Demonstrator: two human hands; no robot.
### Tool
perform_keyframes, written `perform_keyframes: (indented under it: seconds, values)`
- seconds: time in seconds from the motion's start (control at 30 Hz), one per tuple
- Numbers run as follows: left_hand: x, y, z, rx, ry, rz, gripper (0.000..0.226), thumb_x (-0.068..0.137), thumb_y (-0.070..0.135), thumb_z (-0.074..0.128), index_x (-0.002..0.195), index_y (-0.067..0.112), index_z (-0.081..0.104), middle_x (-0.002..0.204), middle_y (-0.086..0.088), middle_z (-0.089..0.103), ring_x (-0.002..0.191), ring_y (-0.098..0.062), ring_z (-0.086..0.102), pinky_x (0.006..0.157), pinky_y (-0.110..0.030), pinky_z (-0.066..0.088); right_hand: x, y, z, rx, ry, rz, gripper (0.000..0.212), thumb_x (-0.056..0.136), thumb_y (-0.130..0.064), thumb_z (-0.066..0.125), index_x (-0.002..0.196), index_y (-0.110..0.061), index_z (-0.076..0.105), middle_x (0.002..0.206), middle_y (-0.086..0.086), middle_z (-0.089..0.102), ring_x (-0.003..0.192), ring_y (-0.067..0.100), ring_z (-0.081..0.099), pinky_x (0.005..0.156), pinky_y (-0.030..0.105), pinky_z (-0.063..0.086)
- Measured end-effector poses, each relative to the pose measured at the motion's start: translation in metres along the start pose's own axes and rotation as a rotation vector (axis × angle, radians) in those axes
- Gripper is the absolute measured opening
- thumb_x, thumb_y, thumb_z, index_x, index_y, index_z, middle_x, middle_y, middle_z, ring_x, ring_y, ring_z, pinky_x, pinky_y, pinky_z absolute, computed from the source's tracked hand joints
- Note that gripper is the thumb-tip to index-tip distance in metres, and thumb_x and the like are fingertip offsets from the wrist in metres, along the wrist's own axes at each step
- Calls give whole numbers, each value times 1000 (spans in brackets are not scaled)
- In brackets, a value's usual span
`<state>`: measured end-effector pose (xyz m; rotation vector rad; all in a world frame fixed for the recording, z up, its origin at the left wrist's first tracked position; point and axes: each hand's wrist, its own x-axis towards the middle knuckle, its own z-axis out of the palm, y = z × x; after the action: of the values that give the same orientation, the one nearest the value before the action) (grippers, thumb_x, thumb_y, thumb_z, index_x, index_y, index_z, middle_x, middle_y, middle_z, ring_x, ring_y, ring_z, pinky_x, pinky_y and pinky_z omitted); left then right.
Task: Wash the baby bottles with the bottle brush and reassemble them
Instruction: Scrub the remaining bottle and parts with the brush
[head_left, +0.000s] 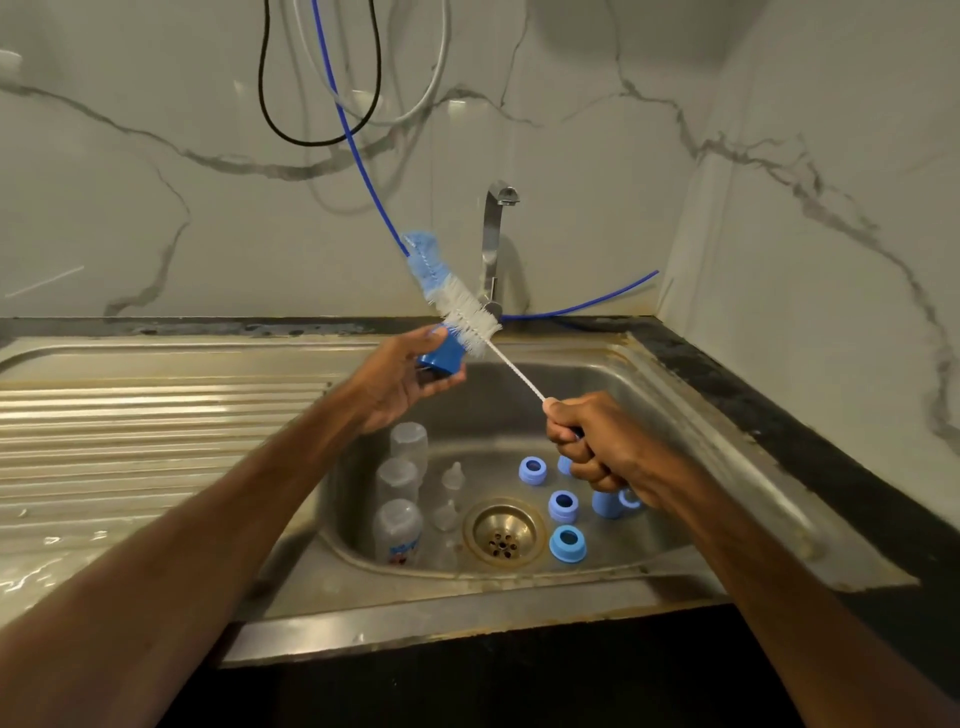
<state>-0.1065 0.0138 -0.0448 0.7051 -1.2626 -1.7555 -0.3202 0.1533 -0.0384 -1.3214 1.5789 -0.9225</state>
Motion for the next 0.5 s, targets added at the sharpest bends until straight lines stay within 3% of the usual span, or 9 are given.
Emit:
perform_keyframes:
  seconds: [0.1, 0.27, 0.4, 0.5]
  values:
    - [2, -8, 11, 69, -52, -17, 48, 95, 24, 66, 139, 8, 55, 142, -26, 54, 110, -31, 65, 86, -34, 60, 5, -2, 2, -4, 48, -2, 44, 104, -34, 39, 62, -21, 38, 54, -1, 25, 41, 11, 16, 42, 17, 12]
    - [4, -2, 7, -81, 74, 43, 49, 96, 22, 63, 141, 6, 53, 141, -25, 54, 111, -30, 66, 80, -31, 61, -1, 0, -2, 47, -39, 35, 44, 104, -35, 39, 62, -22, 37, 57, -1, 24, 45, 11, 14, 42, 18, 9]
    - [-1, -10, 21, 56, -44, -6, 43, 96, 21, 61, 136, 6, 56, 137, -22, 58, 109, -29, 66, 81, -31, 61, 5, -4, -2, 37, -8, 50, 45, 104, -36, 39, 61, -23, 37, 57, -1, 24, 44, 10, 14, 42, 17, 10]
    - [2, -3, 24, -109, 27, 54, 45, 100, 23, 59, 140, 4, 52, 139, -22, 57, 117, -30, 64, 79, -30, 61, 4, -1, -5, 71, -35, 65, 46, 105, -36, 37, 61, -23, 36, 58, -1, 22, 46, 10, 13, 42, 17, 9]
